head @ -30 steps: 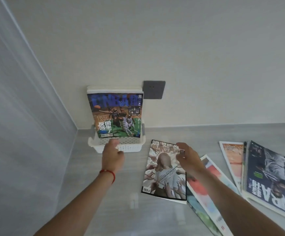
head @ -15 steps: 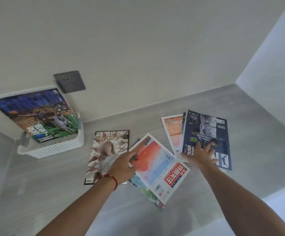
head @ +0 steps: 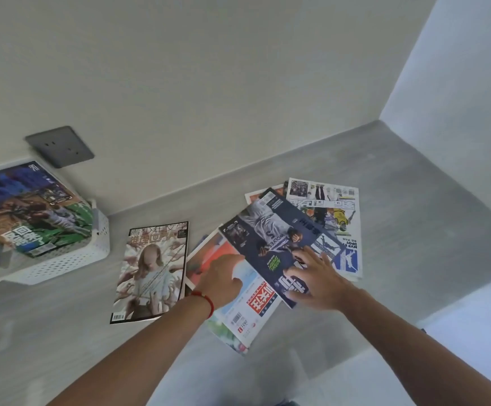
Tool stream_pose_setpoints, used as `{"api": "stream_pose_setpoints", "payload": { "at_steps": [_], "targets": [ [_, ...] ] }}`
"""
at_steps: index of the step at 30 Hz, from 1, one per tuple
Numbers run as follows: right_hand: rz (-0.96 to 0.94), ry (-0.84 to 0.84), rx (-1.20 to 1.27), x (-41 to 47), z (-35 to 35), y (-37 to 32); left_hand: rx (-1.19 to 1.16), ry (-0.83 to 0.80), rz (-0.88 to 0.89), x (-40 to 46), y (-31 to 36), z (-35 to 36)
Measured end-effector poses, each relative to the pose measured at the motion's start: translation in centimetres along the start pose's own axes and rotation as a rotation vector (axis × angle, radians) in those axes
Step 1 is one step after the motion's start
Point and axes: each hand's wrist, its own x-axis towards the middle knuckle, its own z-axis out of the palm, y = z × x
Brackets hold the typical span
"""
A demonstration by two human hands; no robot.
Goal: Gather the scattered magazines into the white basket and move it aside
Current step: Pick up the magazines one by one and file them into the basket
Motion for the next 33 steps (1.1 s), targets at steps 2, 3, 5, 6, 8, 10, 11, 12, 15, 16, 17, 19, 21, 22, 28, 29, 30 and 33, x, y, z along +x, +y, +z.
{"api": "stream_pose_setpoints", "payload": {
  "at_steps": [2, 3, 5, 6, 8, 10, 11, 12, 15, 16, 17, 19, 21, 22, 28, 29, 30, 33],
  "targets": [
    [-0.035, 0.120, -0.020, -1.3, -0.7, 1.3, 0.016, -0.002, 0.044, 0.7, 0.8, 0.6],
    [-0.017, 0.167, -0.060, -1.7, -0.8, 1.5, 0.031, -0.002, 0.060, 1.1, 1.1, 1.0],
    [0.121, 0.223, -0.113, -2.2, -0.6, 1.2, 0.086, -0.011, 0.081, 1.8, 1.7, 1.8],
    [0.210, 0.237, -0.098, -2.4, -0.1, 0.8, 0.123, -0.016, 0.091, 2.1, 2.0, 2.2],
    [0.309, 0.176, -0.065, -2.8, 1.3, -0.5, 0.196, -0.018, 0.104, 2.9, 2.2, 3.0],
    [0.263, 0.113, -0.100, -3.4, 2.8, -1.4, 0.192, 0.021, 0.137, 3.5, 2.4, 3.4],
    [0.219, 0.093, -0.098, -3.7, 3.2, -1.4, 0.186, 0.046, 0.140, 3.9, 2.5, 3.5],
    [0.163, 0.066, -0.094, -4.1, 3.3, -1.1, 0.178, 0.064, 0.133, 4.6, 2.4, 3.6],
    [-0.038, -0.012, -0.136, -5.2, 3.0, 0.7, 0.279, 0.018, 0.056, 5.8, 2.1, 4.0],
    [-0.082, -0.037, -0.160, -5.5, 3.1, 1.2, 0.289, -0.009, 0.036, 6.0, 1.9, 4.4],
    [-0.108, -0.047, -0.179, -5.7, 3.3, 1.4, 0.287, -0.036, 0.009, 5.8, 1.8, 4.8],
    [-0.111, -0.039, -0.195, -5.7, 3.6, 1.4, 0.284, -0.028, -0.001, 5.2, 1.8, 6.0],
    [-0.043, -0.038, -0.160, -5.7, 3.6, 1.0, 0.255, 0.037, -0.009, 4.7, 1.8, 6.9],
    [0.007, -0.031, -0.116, -5.8, 3.6, 0.9, 0.227, 0.063, -0.029, 4.7, 1.7, 6.9],
    [0.334, 0.079, 0.144, -7.9, 3.7, 0.3, -0.007, 0.082, 0.104, 2.9, 1.6, 5.7],
    [0.409, 0.109, 0.207, -8.0, 3.5, -0.3, -0.066, 0.099, 0.122, 2.2, 1.5, 5.5],
    [0.482, 0.144, 0.284, -7.9, 3.3, -0.9, -0.137, 0.118, 0.132, 1.6, 1.3, 5.2],
    [0.548, 0.284, 0.426, -6.5, 2.2, -2.9, -0.347, 0.204, 0.102, -0.3, 0.0, 3.7]
  ]
}}
